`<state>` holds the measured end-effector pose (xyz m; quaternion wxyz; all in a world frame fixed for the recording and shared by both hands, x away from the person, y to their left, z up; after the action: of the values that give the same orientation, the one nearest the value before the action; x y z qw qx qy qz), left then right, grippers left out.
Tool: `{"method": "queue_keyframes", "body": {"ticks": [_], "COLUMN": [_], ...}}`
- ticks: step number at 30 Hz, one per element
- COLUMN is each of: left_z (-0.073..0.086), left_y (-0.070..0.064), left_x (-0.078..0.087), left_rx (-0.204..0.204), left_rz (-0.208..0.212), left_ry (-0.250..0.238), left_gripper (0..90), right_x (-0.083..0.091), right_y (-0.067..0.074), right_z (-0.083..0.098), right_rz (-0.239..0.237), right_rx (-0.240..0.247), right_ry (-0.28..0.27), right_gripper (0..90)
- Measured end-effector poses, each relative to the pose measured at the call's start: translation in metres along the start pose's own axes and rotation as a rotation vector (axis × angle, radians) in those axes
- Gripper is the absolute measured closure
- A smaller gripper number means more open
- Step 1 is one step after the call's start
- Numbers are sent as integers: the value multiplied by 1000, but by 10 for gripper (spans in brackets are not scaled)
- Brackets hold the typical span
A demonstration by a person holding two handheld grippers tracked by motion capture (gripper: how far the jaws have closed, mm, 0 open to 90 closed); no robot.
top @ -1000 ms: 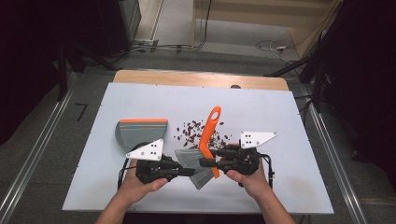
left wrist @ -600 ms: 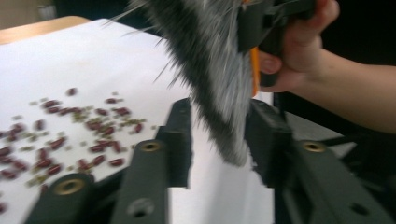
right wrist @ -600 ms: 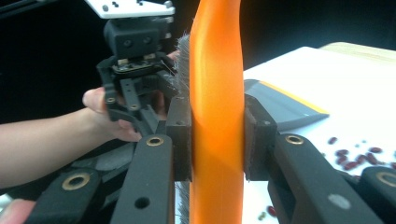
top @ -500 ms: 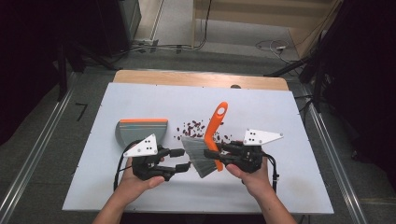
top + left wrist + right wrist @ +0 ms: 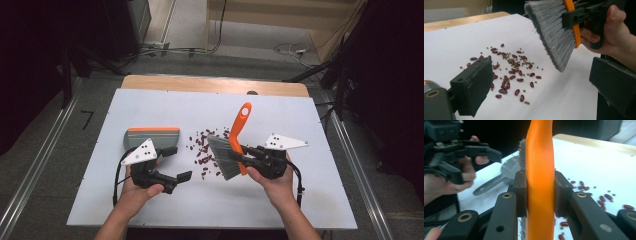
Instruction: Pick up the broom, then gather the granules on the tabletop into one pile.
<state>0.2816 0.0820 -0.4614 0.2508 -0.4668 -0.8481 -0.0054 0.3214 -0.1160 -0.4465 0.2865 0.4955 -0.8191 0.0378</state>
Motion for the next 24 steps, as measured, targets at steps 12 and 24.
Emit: {"method": "queue_keyframes", "body": {"ticks": [12,24], "left_z": [5,15], "left_y": [19,24], "left_x": [20,25], "left_rx": [11,-21], "left_rz": [-58,-115], "left_ry": [-12,32], "left_gripper": [0,0], "right_x": [3,12], "right_y": [-29,-54], "right_z": [7,9], "right_rz": [130,245], "right_rx": [-44,-86], "right_ry": [37,62], "right_gripper": [680,679]}}
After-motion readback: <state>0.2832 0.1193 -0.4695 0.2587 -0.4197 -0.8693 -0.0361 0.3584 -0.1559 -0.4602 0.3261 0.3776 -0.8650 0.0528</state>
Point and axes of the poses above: each handheld gripper's, and its own axes: x roughly backward along the jaws, z roughly out of its underside, y roughly to its left, the point moved 9 cm from there along -x, roughly forward along the jaws, and after that the axes turned 9 degrees about y, right-handed, at the moved point
